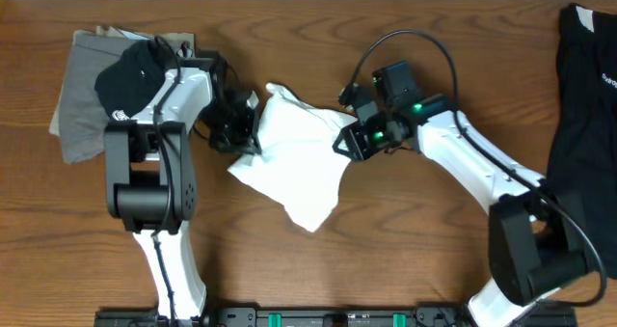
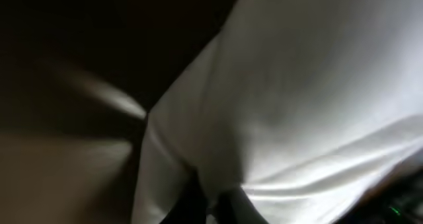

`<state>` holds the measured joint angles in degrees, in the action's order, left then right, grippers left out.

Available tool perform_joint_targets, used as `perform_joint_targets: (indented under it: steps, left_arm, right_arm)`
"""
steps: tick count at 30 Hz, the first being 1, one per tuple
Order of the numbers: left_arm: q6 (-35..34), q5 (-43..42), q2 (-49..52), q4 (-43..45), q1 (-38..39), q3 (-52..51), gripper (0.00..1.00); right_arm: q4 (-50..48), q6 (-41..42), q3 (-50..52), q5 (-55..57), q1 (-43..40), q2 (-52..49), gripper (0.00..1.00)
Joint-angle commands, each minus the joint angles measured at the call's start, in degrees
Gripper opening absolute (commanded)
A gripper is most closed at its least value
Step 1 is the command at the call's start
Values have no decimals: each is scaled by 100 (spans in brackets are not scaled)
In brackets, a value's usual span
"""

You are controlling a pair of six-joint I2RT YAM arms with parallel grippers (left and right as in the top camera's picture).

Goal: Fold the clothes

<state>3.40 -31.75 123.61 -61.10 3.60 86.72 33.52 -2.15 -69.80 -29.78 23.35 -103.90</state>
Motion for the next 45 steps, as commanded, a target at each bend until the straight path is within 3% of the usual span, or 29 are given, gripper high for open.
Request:
perform_joint_targets:
  steps: [1, 5, 10, 17, 19, 23, 26, 28, 32, 35, 40, 43, 45]
  left_arm:
    - [90, -728, 85, -352, 247, -26, 6]
    - [90, -960, 68, -734, 706, -26, 6]
    - [-170, -557, 68, -730, 1235, -24, 6]
    - [-345, -186, 35, -656, 1040, 22, 11]
    - [-345, -186, -2, -605, 863, 26, 17]
    - [-343, -199, -15, -415, 544, 24, 50]
    - [-321, -452, -15, -105, 472, 11, 62]
    - [-299, -699, -13, 175, 505, -20, 65]
    - [-232, -1145, -11, 566, 643, -37, 67]
    - [-203, -1266, -9, 640, 734, -37, 74]
    - [273, -1263, 15, 623, 984, -164, 74]
    - [627, -1263, 83, 688, 1202, -308, 72]
    - [730, -1263, 87, 861, 1327, -470, 62]
  right_arm:
    - [-17, 35, -57, 26, 33, -173, 37]
    - [-57, 83, -57, 551, 24, -269, 36]
    - [-4, 363, -55, 1493, 17, -411, 30]
    - [181, 992, -52, 2334, -85, -846, 22]
    - [214, 1058, -52, 2339, -133, -990, 20]
    - [267, 1285, -52, 2341, -232, -1126, 19]
    - [216, 1272, -55, 2339, -273, -1117, 21]
    - [201, 1252, -55, 2337, -273, -1117, 21]
    - [212, 1235, -55, 2337, -273, -1117, 22]
    - [234, 1215, -55, 2334, -273, -1117, 22]
    - [243, 1130, -55, 2334, -273, -1117, 22]
    - [229, 1130, -55, 2334, -273, -1117, 22]
    - [238, 1130, -55, 2334, -273, -1117, 22]
